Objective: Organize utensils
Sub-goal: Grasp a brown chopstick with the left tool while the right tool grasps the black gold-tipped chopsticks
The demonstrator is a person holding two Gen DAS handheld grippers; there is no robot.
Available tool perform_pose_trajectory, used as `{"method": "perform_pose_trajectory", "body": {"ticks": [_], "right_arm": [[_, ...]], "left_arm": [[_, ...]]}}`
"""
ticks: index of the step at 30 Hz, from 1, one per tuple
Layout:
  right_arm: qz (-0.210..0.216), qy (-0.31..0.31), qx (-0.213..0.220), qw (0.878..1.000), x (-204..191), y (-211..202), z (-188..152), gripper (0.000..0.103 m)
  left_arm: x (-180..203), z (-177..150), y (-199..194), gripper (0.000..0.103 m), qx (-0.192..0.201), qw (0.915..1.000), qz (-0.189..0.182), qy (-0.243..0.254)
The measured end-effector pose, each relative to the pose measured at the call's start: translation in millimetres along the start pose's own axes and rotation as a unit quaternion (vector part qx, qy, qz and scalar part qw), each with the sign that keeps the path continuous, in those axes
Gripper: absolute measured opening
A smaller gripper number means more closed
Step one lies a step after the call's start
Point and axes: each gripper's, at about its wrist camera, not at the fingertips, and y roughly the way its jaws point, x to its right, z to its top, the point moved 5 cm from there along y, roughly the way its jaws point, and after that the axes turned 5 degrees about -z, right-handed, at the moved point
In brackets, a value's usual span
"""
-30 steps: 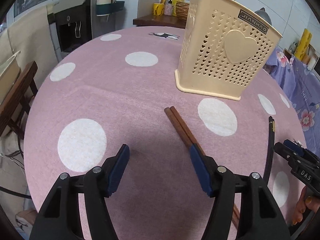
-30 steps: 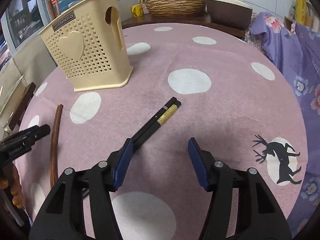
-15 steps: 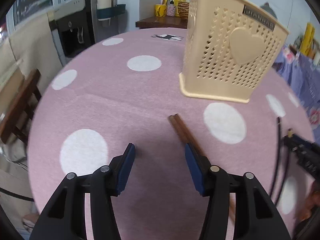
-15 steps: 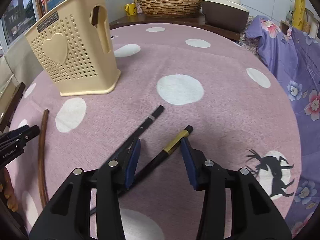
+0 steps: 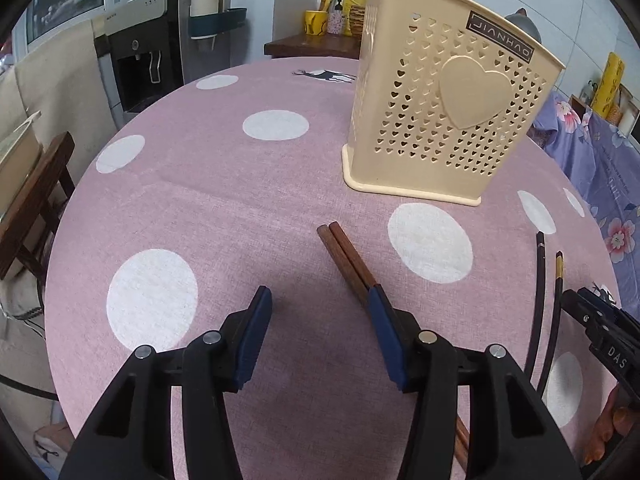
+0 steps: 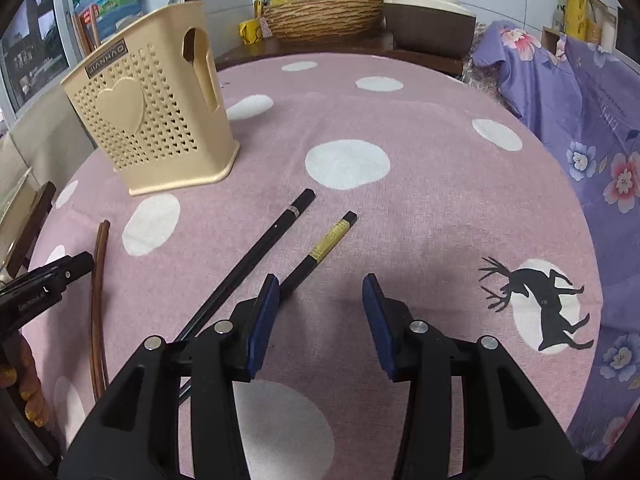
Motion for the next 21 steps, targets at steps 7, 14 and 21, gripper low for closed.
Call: {"method": "perform_pose_trajectory", "body": {"ticks": [7,14,21], "right_arm": [[0.006,-0.017,-0.006,1.0,-10.6,3.5,-2.9,0.047],[0.02,-0.012,-0.007,1.0,-3.8,5.4,-0.8,0.044],[0.005,-0.017,-0.01,1.0,-7.1,7.2,2.0,0.044]], "left_arm": [[9.4,7.9,9.5,0.05,0.005,1.0,-0.006,0.005],[-3.9,-1.5,-0.7,0.038,0.005,0.9998,-0.012,0.016],[-2.8,3.3,3.3,0.036,-0.002,0.9998,0.003,0.019]]}}
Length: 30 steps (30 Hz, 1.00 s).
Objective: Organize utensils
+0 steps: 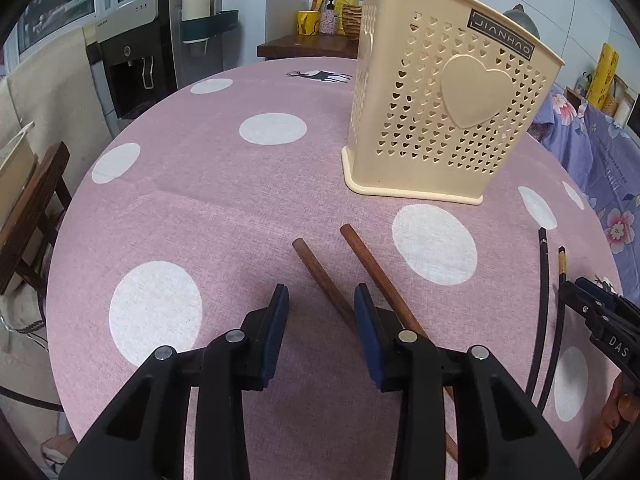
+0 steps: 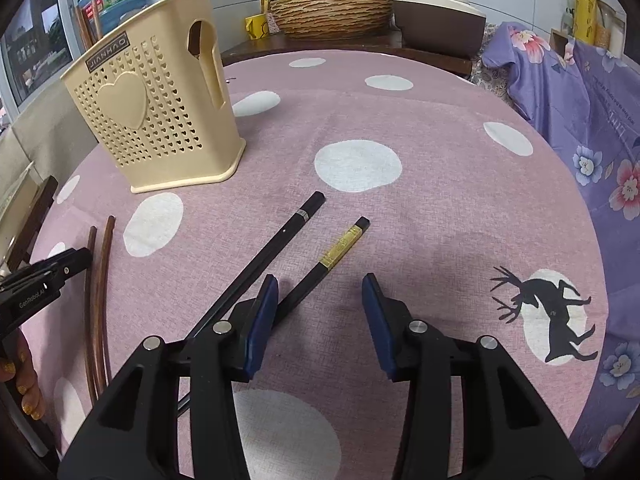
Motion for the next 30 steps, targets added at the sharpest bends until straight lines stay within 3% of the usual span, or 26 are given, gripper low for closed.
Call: {"method": "perform_pose_trajectory", "body": {"ticks": [2,5,9,15,20,30], "right_arm": [[0.006,0.007,-0.002,1.0,-1.3,2.9,3.8,0.042],[0.015,0.01,-0.001,1.0,-8.6,11.4,13.7,0.03],[0.051,0.016,-0.015,0.998,-19.7,25.2,31.1,0.016],[0.061,-0.008,-0.031,0.998,-38.3,32.2,40.3,0.014],[0.06,-0.039,-0.029,0.997,-39.5,23.3,29.3,0.013],[0.081,-0.002,-0.035,0.996,-30.6,25.7,31.9,0.009]], "left_arm": [[3.6,3.6,3.2,0.034,0.0,1.0,-0.001,-0.005],[14.8,8.7,9.9,0.029,0.004,1.0,-0.003,0.004],[24.3,13.1,16.4,0.013,0.005,0.9991,0.006,0.042],[14.9,28.2,24.3,0.008,-0.016,0.9989,-0.016,0.041],[11.9,15.9,14.6,0.008,-0.011,0.9993,-0.021,0.029],[12.7,16.3,14.3,0.008,-0.004,0.9998,-0.018,0.002]]}}
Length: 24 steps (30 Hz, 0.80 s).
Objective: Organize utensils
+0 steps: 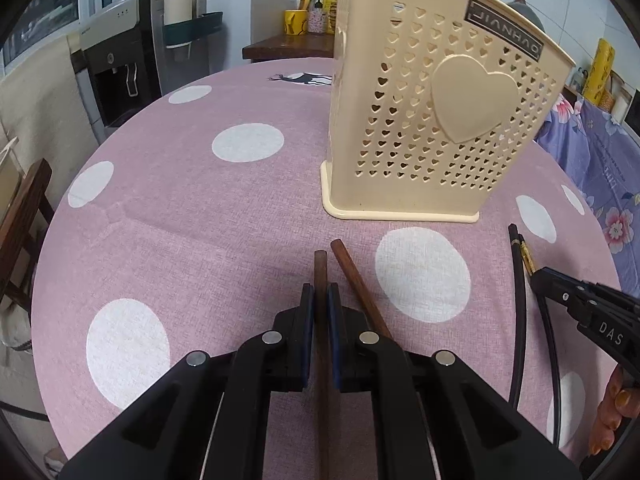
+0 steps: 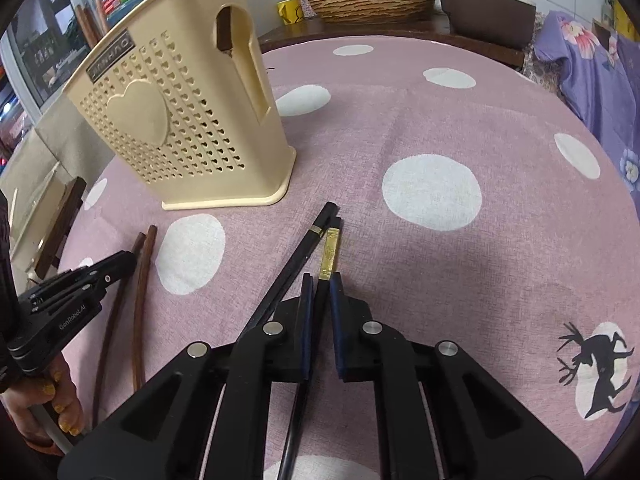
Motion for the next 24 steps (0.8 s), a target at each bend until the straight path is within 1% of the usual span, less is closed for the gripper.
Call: {"method": "perform_pose_trajectory", "body": {"ticks": [1,4,8,13,16,18,24], "right_arm": [[0.008,0.007,0.0,1.0,1.4,0.0,0.0,0.009],[0.014,0.014,0.005,1.0,3.6,-3.8,-1.2,0.009],[0.03,0.022,0.025,0.999,3.3,-17.5,0.5,0.008],[0.064,0.027,0.062,0.996,1.5,-47.7,7.7,0.008],[0.092,0.027,0.093,0.991,0.3,-76.2,11.8,0.008],[0.119,0.022,0.116,0.986,-0.1,-98.5,14.4,0.008],[0.165,-0.007,0.173,0.971,-2.2,-156.1,15.9,0.008]], "left_arm": [[-1.2,-0.3,-0.4,0.008,0.0,1.0,-0.003,-0.004],[-5.3,-0.8,-4.2,0.008,0.006,0.9998,-0.012,-0.018],[-6.4,2.5,-20.0,0.008,0.027,0.9989,-0.025,-0.03],[-2.3,13.3,-55.9,0.008,0.075,0.9956,-0.044,-0.035],[0.0,21.7,-81.7,0.008,0.109,0.992,-0.055,-0.033],[0.7,27.9,-100.2,0.008,0.131,0.9888,-0.063,-0.032],[3.5,41.5,-145.3,0.008,0.19,0.9788,-0.074,-0.019]]}}
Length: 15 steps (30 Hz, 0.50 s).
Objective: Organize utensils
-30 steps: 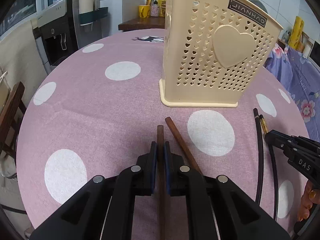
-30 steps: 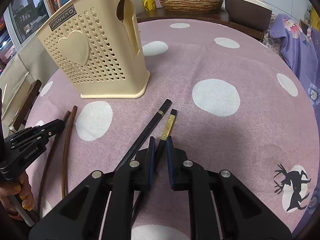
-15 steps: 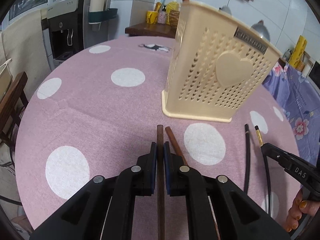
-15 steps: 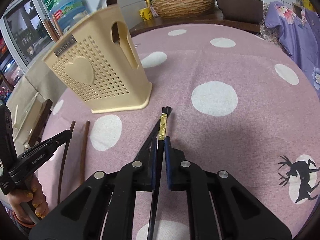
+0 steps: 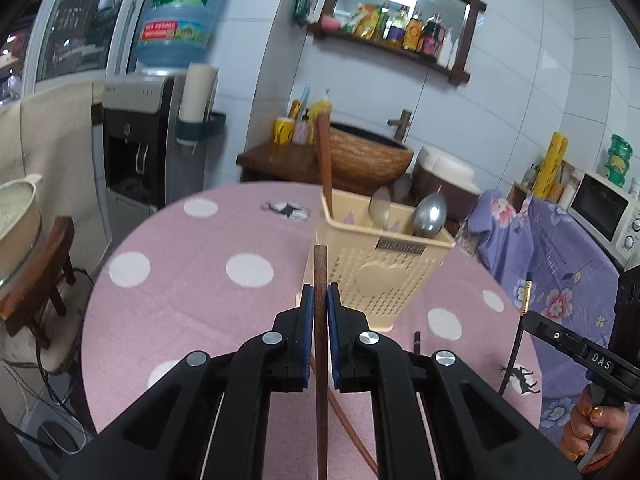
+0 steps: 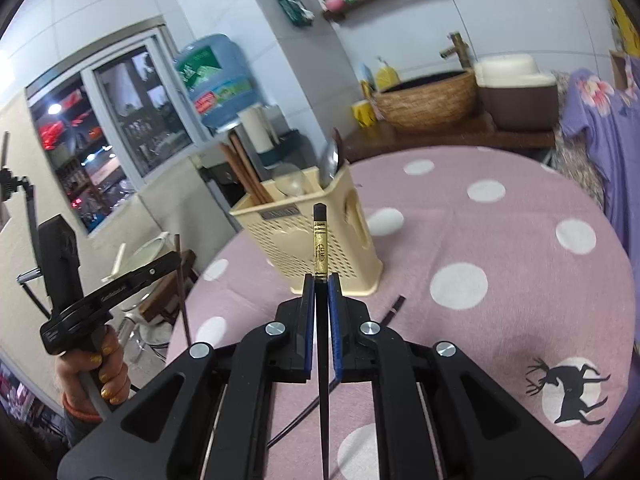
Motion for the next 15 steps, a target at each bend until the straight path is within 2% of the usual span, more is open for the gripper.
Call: {"method": "perform_pose_trajectory", "body": {"ticks": [4,15], "right_arm": [[0.01,-0.02,0.013,1.0,-10.8,-14.1,3.0,0.008],[0.017,-0.028,0.023,0.999,-21.2,-27.3,6.6,0.007]], "left_arm": [[4.6,6.9,-12.6,0.008,0.021,0.9997,-0.004,0.008],[-1.1,9.7,-20.0,0.008,0.024,0.9995,-0.019,-0.008]]}}
